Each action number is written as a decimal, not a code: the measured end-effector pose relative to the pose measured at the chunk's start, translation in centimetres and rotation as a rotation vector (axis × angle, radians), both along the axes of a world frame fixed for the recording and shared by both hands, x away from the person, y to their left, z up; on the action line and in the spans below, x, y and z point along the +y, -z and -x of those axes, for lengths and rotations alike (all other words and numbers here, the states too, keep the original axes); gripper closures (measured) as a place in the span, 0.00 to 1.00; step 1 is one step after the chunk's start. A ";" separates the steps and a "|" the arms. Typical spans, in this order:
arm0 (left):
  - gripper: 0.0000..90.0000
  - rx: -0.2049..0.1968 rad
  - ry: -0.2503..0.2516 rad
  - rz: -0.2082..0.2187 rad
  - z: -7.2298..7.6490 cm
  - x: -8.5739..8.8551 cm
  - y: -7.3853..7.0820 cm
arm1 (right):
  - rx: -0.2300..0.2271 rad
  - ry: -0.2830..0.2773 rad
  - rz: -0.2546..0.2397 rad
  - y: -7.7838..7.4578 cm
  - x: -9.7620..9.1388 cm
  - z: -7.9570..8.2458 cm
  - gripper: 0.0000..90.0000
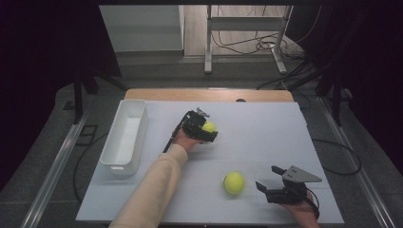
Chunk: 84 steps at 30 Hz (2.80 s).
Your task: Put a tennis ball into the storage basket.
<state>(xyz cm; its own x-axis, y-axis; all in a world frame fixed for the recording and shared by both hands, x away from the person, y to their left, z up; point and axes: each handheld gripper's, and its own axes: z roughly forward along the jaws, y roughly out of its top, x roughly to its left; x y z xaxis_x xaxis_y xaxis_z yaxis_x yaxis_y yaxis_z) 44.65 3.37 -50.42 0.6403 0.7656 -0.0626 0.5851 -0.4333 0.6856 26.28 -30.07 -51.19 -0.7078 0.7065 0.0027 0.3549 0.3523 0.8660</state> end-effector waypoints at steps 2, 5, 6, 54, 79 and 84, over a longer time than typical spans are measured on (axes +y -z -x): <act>0.08 0.008 -0.001 -0.009 -0.1 -0.2 0.3 | 0.000 0.000 0.000 0.0 0.0 0.0 0.15; 0.08 0.018 -0.004 -0.014 -0.2 -0.2 0.5 | 0.000 -0.001 -0.001 0.0 0.0 0.0 0.15; 0.09 0.025 -0.004 -0.017 -0.3 -0.2 0.6 | -0.001 -0.001 -0.002 0.0 0.0 0.0 0.15; 0.30 -0.076 0.044 0.126 4.0 3.3 -3.5 | -0.003 0.010 0.003 0.0 0.0 0.0 0.15; 0.30 -0.140 0.042 0.187 6.5 5.0 -5.7 | -0.005 0.009 0.005 0.0 0.1 0.1 0.15; 0.30 -0.141 0.041 0.196 6.6 5.3 -5.8 | -0.005 0.010 0.006 0.0 0.1 0.1 0.15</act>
<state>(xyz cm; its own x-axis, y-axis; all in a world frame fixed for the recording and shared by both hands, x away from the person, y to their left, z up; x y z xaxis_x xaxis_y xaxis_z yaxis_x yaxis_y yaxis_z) 38.03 8.66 -44.62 0.6832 0.7211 -0.1148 0.4621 -0.3053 0.8326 26.21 -29.99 -51.17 -0.7007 0.7134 -0.0055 0.3538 0.3542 0.8657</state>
